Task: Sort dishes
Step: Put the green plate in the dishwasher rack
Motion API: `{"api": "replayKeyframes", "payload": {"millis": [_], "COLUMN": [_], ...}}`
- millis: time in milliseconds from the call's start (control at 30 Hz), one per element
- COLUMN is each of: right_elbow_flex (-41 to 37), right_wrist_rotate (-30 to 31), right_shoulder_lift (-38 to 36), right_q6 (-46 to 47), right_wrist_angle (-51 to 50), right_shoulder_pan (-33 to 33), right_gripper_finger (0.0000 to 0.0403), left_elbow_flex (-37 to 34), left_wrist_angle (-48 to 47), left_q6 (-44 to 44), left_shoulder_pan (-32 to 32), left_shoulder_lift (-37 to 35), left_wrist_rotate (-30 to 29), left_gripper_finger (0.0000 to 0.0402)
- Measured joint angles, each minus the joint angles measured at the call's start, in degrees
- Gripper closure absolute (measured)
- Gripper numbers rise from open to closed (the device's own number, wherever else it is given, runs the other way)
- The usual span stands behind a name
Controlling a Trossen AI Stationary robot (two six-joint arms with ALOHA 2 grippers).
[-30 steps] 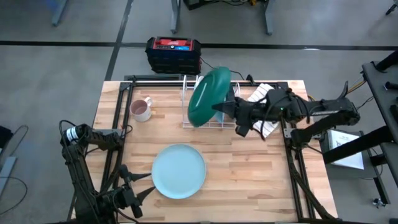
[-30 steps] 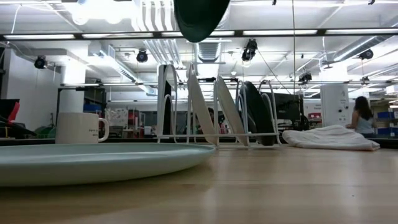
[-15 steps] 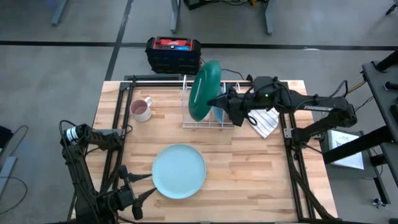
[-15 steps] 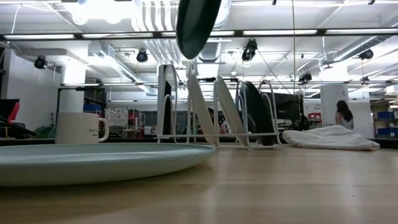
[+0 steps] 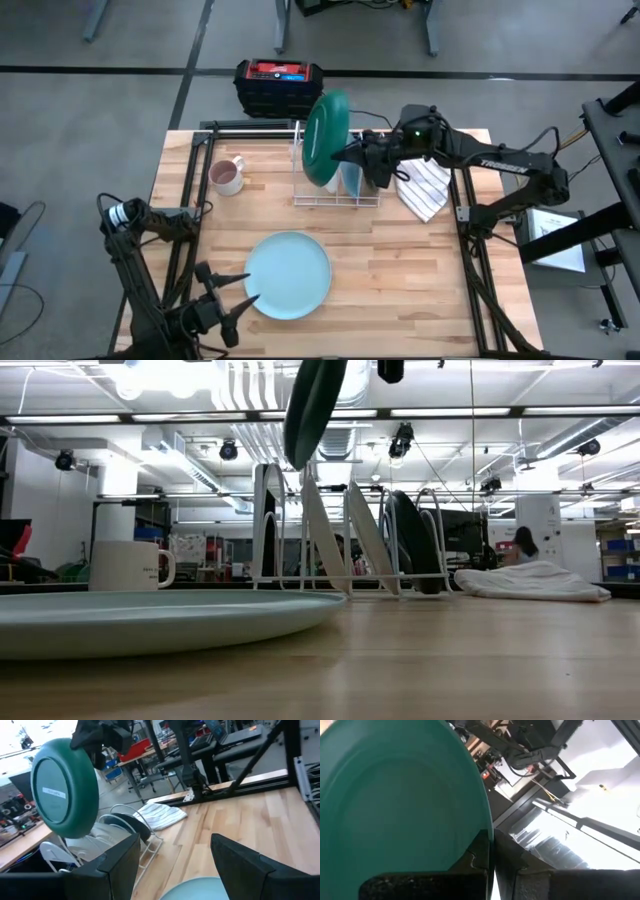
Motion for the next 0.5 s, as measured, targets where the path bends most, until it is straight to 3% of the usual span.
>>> {"api": "replayKeyframes", "payload": {"millis": [500], "right_elbow_flex": [0.00], "right_wrist_rotate": [-3.03], "right_shoulder_lift": [6.56], "right_q6": [-2.42], "right_wrist_angle": [0.60], "right_shoulder_pan": [-4.63], "right_gripper_finger": [0.0403], "left_elbow_flex": [-0.02], "left_wrist_angle": [0.35], "left_q6": [1.45], "left_shoulder_pan": [2.93], "left_shoulder_lift": [0.02], "left_wrist_rotate": [0.15], "left_gripper_finger": [0.0169]}}
